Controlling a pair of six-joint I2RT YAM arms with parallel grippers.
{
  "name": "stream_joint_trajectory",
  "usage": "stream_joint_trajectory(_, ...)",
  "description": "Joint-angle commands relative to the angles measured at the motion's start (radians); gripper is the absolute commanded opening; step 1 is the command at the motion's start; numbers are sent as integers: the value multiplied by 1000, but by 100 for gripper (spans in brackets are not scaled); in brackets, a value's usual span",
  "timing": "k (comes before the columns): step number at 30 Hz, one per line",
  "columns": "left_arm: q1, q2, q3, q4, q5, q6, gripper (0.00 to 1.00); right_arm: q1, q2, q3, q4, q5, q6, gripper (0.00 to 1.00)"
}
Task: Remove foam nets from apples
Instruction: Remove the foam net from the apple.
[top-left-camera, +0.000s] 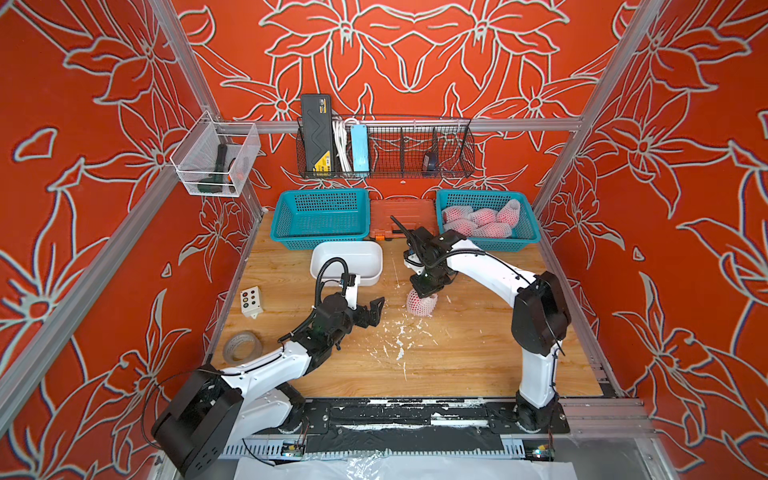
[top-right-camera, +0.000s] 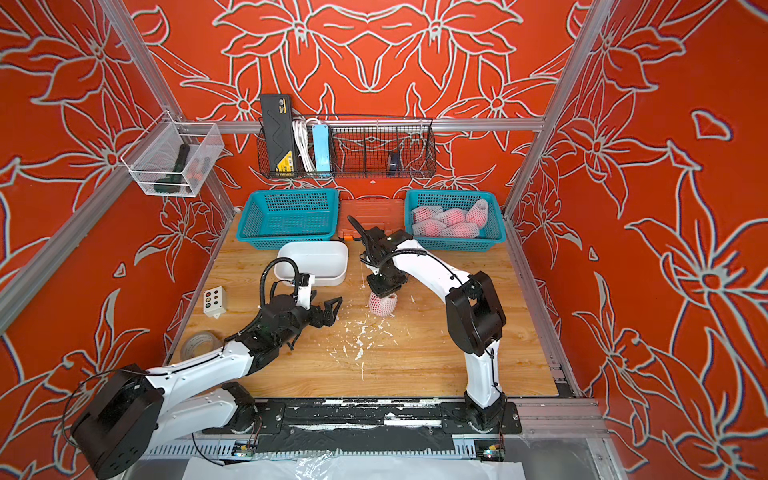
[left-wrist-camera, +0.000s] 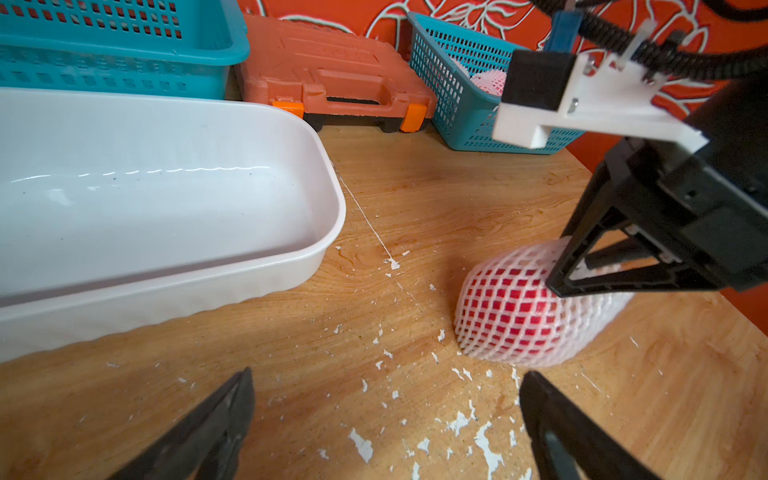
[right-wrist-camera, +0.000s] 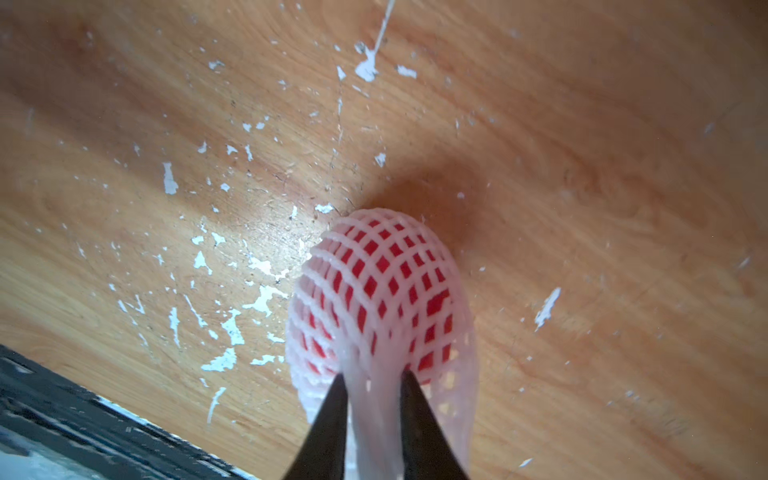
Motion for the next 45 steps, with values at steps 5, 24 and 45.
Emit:
stream_joint_trajectory(5,0,25,24,20,3,11,97,-5,-33,56,-10,-31,1,47)
stream_joint_trajectory(24,-1,37,31,41,74,25,97,-224,-679,-734,822,-168,174,98)
stream_joint_trajectory(45,0,10,27,29,80,22,97,-156,-453,-933,1326,-231,165,99)
